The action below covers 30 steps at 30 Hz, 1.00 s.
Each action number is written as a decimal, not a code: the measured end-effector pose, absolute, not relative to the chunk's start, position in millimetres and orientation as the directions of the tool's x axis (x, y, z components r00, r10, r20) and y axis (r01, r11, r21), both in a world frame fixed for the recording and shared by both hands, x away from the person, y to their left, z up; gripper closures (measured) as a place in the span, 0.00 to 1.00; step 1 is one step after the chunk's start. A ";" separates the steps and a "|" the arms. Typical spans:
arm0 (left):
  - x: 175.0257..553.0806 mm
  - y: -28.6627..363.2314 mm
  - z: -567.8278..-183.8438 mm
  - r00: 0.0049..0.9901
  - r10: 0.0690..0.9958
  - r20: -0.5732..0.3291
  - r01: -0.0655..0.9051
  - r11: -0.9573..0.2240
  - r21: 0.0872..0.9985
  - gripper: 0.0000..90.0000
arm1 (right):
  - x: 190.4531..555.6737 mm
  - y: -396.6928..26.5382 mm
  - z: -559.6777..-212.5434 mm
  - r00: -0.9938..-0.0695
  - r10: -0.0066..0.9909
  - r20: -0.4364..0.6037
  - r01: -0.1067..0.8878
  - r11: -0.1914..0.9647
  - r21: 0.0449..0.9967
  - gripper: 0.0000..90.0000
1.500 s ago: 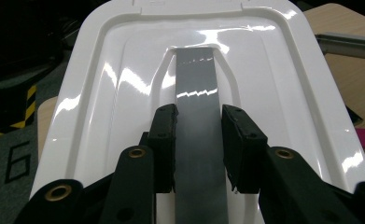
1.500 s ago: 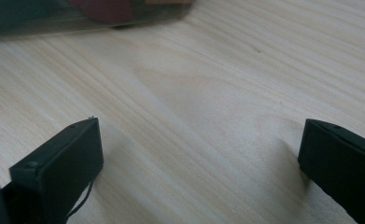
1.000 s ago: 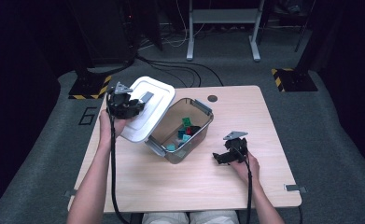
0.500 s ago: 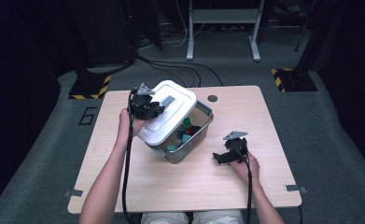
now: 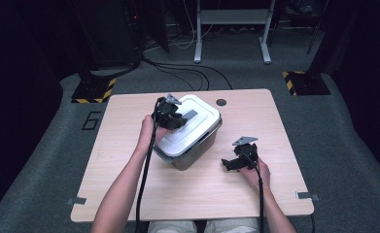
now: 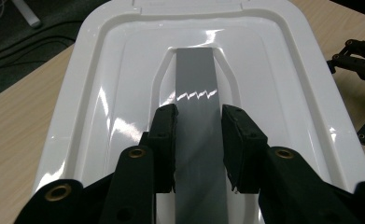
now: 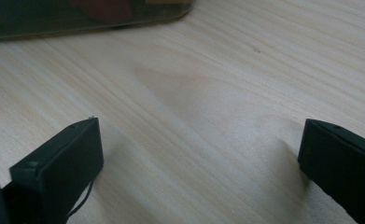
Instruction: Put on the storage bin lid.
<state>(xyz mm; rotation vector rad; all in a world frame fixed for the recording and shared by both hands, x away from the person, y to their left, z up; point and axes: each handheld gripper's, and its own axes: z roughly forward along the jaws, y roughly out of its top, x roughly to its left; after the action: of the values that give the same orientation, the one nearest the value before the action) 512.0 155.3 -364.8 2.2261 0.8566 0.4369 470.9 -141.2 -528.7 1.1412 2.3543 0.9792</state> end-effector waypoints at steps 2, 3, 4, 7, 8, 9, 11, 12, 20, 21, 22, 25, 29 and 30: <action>512.8 152.2 -368.1 0.731 0.680 0.057 0.453 -0.546 0.705 0.74 | 471.0 -141.2 -528.8 -0.617 0.787 -0.009 0.548 0.438 0.713 0.00; 512.8 150.5 -370.2 0.731 0.681 0.051 0.459 -0.546 0.701 0.74 | 470.8 -141.0 -528.7 -0.615 0.789 -0.006 0.551 0.435 0.712 0.00; 513.0 149.3 -372.2 0.732 0.680 0.052 0.461 -0.549 0.697 0.74 | 470.8 -141.0 -528.7 -0.616 0.788 -0.006 0.550 0.435 0.712 0.00; 514.3 148.3 -376.3 0.737 0.675 0.045 0.466 -0.554 0.690 0.74 | 470.7 -140.9 -528.6 -0.615 0.789 -0.004 0.553 0.434 0.711 0.00; 514.5 148.5 -377.3 0.735 0.677 0.036 0.470 -0.548 0.692 0.74 | 470.7 -140.9 -528.6 -0.615 0.789 -0.004 0.553 0.434 0.711 0.00; 514.8 148.4 -378.2 0.734 0.679 0.028 0.474 -0.541 0.694 0.74 | 470.7 -140.9 -528.6 -0.615 0.789 -0.004 0.552 0.434 0.711 0.00; 514.6 147.5 -378.7 0.734 0.678 0.025 0.479 -0.544 0.689 0.74 | 470.7 -140.9 -528.6 -0.615 0.789 -0.004 0.553 0.434 0.711 0.00; 514.4 147.1 -378.8 0.734 0.679 0.025 0.480 -0.544 0.688 0.74 | 470.7 -141.0 -528.6 -0.615 0.788 -0.004 0.552 0.435 0.711 0.00; 512.0 145.5 -383.3 0.722 0.692 0.008 0.497 -0.527 0.689 0.74 | 470.7 -141.1 -528.6 -0.616 0.788 -0.007 0.551 0.437 0.710 0.00; 511.3 144.8 -383.7 0.720 0.693 0.014 0.494 -0.527 0.692 0.74 | 470.7 -141.1 -528.7 -0.617 0.787 -0.006 0.551 0.437 0.711 0.00; 511.0 144.7 -383.7 0.721 0.693 0.019 0.491 -0.529 0.692 0.73 | 470.7 -141.1 -528.7 -0.617 0.787 -0.006 0.551 0.437 0.711 0.00; 511.0 145.7 -384.0 0.721 0.692 0.017 0.489 -0.527 0.695 0.72 | 470.8 -141.2 -528.7 -0.618 0.786 -0.007 0.549 0.439 0.711 0.00; 510.5 146.2 -384.2 0.720 0.693 0.009 0.495 -0.523 0.694 0.59 | 470.9 -141.2 -528.7 -0.618 0.786 -0.008 0.549 0.439 0.711 0.00; 510.2 146.1 -384.1 0.715 0.699 0.011 0.496 -0.518 0.697 0.55 | 470.8 -141.1 -528.6 -0.617 0.787 -0.006 0.551 0.437 0.711 0.00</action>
<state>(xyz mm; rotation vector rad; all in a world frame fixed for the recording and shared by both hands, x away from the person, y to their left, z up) 510.2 146.1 -384.1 2.2281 0.9022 0.3803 470.8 -141.1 -528.6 1.1440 2.3580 0.9800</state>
